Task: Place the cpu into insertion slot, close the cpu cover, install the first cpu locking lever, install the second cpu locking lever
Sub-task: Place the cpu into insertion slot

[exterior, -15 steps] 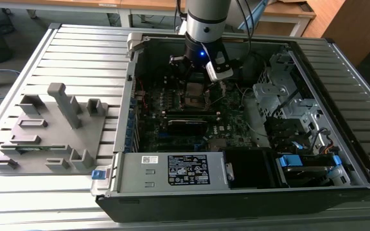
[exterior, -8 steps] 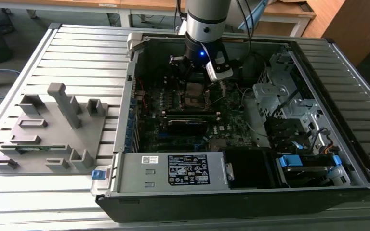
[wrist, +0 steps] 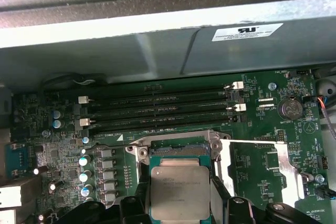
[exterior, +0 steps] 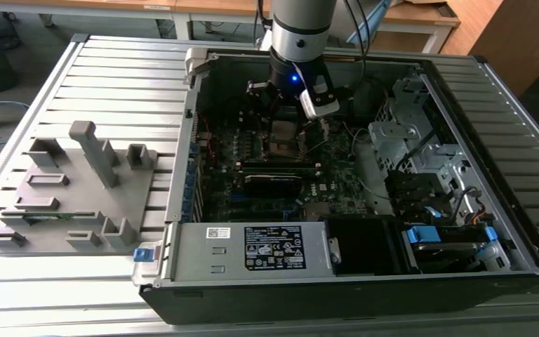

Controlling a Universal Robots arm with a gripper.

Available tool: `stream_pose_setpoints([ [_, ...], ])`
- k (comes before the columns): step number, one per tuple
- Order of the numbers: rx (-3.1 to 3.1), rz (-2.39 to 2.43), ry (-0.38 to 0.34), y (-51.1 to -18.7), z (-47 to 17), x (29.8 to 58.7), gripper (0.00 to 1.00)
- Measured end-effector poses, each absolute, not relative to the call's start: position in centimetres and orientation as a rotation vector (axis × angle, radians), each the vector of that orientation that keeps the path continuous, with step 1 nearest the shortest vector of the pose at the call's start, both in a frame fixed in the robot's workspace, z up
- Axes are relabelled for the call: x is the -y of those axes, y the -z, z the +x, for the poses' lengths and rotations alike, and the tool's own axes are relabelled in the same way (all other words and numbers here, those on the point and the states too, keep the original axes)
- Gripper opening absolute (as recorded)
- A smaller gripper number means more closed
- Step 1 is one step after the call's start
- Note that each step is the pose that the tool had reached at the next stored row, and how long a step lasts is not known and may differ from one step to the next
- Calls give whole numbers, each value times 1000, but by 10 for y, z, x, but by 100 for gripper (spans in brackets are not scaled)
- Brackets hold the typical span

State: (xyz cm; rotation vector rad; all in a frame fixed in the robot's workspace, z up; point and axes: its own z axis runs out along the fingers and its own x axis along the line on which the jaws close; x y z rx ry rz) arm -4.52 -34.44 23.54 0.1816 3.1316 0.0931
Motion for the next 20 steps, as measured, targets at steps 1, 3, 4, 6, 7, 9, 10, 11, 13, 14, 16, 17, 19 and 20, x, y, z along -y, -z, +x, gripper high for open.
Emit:
stream_pose_setpoints([
  [1, -3131, 183, -93, -235, -45, 344, 54],
  [3, -3130, 196, -93, -235, -45, 344, 54],
  [4, -3130, 206, -93, -235, -45, 344, 54],
  [6, -3127, 232, -93, -235, -45, 344, 54],
  [7, -3126, 250, -93, -235, -45, 344, 54],
  [9, -3122, 284, -93, -235, -45, 344, 54],
  [10, -3120, 301, -93, -235, -45, 344, 54],
  [11, -3118, 318, -93, -234, -45, 344, 54],
  [13, -3114, 354, -93, -234, -45, 344, 54],
  [14, -3111, 371, -92, -234, -45, 344, 54],
  [16, -3107, 399, -92, -234, -45, 344, 54],
  [17, -3107, 404, -92, -234, -45, 344, 54],
  [19, -3106, 405, -92, -234, -45, 344, 54],
  [20, -3106, 405, -92, -234, -45, 344, 54],
])
